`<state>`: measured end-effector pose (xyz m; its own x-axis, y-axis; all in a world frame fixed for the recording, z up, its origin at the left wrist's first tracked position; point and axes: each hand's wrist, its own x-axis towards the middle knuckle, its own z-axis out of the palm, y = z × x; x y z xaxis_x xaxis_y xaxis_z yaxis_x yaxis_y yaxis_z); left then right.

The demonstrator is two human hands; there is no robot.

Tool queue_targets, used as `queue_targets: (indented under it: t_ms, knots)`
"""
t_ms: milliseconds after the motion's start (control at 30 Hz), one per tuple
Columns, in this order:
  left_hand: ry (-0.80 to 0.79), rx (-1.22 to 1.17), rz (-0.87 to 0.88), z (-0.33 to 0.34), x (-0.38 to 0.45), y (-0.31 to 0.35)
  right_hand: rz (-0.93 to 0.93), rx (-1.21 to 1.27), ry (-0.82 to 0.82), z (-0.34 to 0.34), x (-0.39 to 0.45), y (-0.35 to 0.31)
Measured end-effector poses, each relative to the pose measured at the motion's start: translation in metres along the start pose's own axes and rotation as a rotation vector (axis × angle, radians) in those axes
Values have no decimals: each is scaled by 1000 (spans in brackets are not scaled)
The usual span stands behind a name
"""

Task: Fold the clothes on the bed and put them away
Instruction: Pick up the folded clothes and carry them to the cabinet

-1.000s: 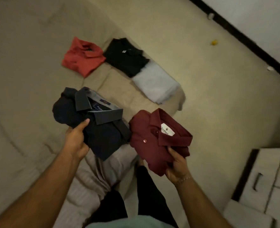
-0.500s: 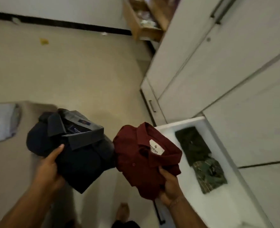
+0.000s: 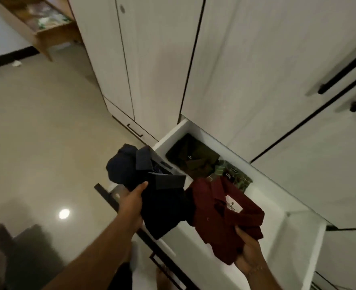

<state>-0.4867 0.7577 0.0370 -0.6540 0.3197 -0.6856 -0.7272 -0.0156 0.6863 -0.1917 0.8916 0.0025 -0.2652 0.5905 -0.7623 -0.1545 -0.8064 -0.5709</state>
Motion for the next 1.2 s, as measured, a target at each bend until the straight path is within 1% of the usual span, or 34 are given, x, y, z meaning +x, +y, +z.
queue_targets:
  t_ms: [133,233,300,333,467,600,733,833,967,1100,1200]
  knots:
    - [-37,157,-100,40,39,-27,30,33,81,-25,26,4]
    - [-86,233,-192,49,72,-39,38,43,119,-33,38,7]
    - [-65,267,-220,51,95,-51,42,22,157,-38,53,6]
    - [-51,271,-225,50,102,-55,35,31,149,-39,57,4]
    - [-6,224,-317,56,129,-91,68,23,178,-57,87,6]
    - [62,66,-413,49,142,-141,134,51,176,-87,123,17]
    - [239,-46,-380,37,172,-173,193,17,194,-114,164,39]
    - [304,-50,-361,25,189,-181,183,17,184,-126,181,51]
    - [294,-54,-344,36,196,-184,139,-106,205,-131,179,56]
    - [247,-61,-323,64,205,-184,228,-256,204,-154,157,66]
    - [200,-11,-303,82,214,-186,316,-332,180,-168,146,79]
